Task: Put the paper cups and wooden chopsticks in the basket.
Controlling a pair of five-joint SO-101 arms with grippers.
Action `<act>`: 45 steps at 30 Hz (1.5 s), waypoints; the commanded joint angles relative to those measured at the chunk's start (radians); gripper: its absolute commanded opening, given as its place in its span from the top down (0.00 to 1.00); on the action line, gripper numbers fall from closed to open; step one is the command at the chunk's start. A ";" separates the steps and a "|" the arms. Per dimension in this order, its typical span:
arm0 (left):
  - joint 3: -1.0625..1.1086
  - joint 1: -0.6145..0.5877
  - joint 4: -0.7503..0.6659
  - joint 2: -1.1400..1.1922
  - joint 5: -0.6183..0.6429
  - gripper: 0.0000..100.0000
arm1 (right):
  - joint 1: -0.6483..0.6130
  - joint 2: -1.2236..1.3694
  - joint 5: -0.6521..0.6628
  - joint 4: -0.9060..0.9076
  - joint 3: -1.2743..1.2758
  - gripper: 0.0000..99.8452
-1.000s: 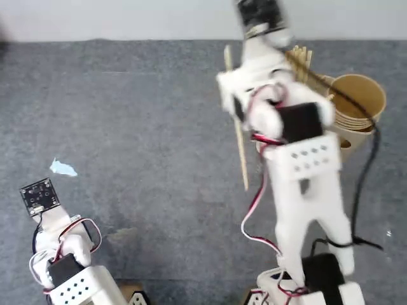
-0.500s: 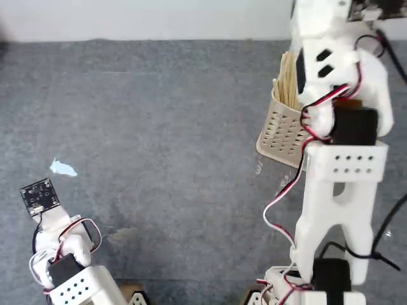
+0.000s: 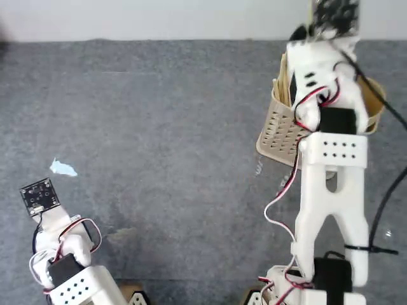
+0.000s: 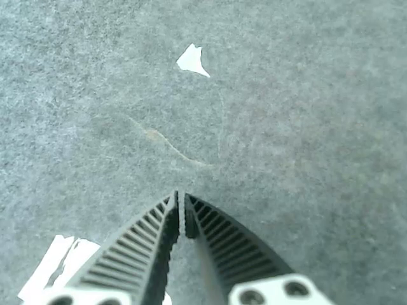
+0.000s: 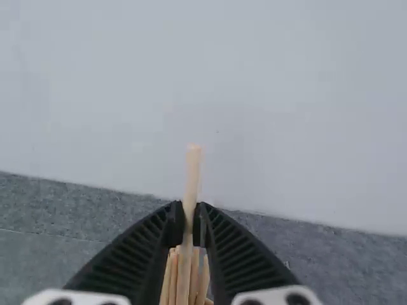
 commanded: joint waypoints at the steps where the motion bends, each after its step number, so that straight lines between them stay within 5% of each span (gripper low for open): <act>1: -0.019 -0.008 0.000 -0.009 -0.005 0.99 | 0.005 -0.117 0.032 -0.019 0.029 0.83; 5: -0.019 -0.008 0.000 -0.009 -0.005 0.99 | -0.001 -0.193 0.026 -0.019 0.029 0.71; 12: -0.019 -0.008 0.000 -0.009 -0.005 0.99 | -0.077 -0.335 -0.083 0.038 0.031 0.90; 15: -0.019 -0.008 0.000 -0.009 -0.005 0.99 | -0.136 -0.372 -0.086 0.179 0.031 1.00; 25: -0.019 -0.008 0.000 -0.009 -0.005 0.99 | -0.292 -0.407 -0.244 0.737 0.112 0.99; 45: -0.019 -0.008 0.000 -0.009 -0.005 0.99 | -0.234 -1.155 -0.338 0.397 1.065 0.99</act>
